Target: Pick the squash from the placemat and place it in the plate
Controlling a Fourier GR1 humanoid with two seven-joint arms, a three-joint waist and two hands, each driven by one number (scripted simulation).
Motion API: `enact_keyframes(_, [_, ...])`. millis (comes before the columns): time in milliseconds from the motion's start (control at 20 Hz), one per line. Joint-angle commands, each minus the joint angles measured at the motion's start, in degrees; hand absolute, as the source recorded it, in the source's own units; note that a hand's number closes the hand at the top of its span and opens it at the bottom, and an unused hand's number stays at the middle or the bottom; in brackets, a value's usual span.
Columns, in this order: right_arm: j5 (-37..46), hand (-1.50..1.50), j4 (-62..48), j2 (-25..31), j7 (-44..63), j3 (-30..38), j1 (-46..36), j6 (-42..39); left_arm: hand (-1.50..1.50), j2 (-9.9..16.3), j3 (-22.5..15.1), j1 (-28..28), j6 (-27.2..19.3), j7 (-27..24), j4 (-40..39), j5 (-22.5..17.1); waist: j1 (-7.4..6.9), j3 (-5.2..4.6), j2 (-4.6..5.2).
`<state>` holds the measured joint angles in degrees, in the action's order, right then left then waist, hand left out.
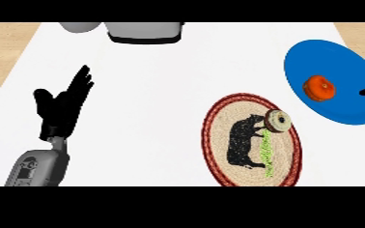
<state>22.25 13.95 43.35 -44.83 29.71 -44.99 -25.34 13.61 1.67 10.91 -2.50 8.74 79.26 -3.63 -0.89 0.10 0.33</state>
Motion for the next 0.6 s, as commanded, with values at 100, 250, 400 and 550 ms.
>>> enact_keyframes(100, [-2.6, -1.5, -3.3, 4.4, -0.5, 0.6, 1.3, -17.8, 0.0, -1.1, -0.8, -0.8, -0.4, -0.1, 0.8, 0.5, -0.37, 0.1, 0.19])
enact_keyframes(250, [-4.1, -1.5, -2.0, 5.8, -1.4, 1.3, 1.0, -18.7, 0.0, -0.6, 0.3, -1.0, 0.9, -1.6, -0.9, -0.4, -0.43, 0.11, 0.46])
enact_keyframes(400, [-3.9, -1.5, -1.0, 6.0, -3.8, 0.6, 3.8, -17.5, 0.0, -1.1, -0.1, 1.0, 0.7, -1.5, -2.6, 0.1, -0.49, 0.22, 0.82])
enact_keyframes(550, [-4.3, -1.5, -0.5, 4.9, -4.7, 0.2, 5.1, -15.3, 0.0, -0.2, 0.1, 0.8, 1.0, -0.4, 0.0, 0.0, -1.13, 0.28, 0.76])
